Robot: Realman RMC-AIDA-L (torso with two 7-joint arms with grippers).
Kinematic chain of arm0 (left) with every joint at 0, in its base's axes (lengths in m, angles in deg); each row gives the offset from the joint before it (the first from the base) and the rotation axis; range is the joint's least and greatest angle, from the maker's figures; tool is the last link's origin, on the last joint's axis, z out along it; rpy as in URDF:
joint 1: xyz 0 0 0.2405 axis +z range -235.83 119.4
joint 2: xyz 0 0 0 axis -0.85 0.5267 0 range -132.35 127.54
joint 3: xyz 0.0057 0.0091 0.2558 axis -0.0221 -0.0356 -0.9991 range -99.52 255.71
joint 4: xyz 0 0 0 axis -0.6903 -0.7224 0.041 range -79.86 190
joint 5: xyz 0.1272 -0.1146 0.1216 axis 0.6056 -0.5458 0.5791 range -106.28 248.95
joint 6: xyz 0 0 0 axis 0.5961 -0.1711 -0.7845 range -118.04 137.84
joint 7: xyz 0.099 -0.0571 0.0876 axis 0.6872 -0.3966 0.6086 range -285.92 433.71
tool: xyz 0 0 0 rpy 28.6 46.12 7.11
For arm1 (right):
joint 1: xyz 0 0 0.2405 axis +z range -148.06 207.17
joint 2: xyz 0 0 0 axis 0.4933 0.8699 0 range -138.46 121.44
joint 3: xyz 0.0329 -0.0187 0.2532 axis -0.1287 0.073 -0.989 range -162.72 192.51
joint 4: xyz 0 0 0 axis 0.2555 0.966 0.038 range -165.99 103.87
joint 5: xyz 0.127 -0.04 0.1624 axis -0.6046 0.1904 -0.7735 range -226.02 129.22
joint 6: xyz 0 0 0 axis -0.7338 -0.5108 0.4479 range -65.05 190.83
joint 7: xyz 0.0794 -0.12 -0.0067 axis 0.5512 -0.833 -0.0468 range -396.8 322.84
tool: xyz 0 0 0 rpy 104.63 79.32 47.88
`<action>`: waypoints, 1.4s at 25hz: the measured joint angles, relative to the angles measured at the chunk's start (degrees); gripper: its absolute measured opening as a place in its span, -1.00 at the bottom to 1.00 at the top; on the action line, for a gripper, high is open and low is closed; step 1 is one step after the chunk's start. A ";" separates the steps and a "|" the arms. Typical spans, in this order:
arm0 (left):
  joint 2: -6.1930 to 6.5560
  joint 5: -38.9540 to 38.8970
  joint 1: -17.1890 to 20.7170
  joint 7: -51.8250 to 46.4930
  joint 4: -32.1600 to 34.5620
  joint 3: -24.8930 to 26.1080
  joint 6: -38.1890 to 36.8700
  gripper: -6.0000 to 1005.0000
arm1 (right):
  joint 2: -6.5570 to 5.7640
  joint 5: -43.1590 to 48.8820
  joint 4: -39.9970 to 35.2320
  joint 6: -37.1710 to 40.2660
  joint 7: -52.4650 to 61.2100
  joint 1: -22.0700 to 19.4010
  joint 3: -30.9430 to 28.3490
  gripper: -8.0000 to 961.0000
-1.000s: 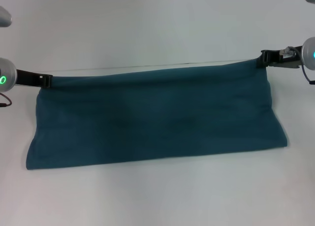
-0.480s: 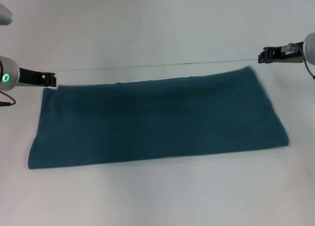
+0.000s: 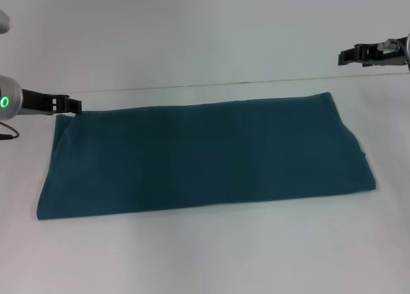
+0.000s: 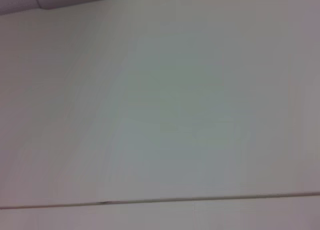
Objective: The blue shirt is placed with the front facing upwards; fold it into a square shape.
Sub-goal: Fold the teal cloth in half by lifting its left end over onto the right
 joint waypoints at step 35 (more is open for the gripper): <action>-2.09 -47.32 17.99 22.82 -9.55 13.98 -5.97 0.44 | 5.94 -49.35 -4.29 30.78 -37.04 -23.03 -5.87 0.18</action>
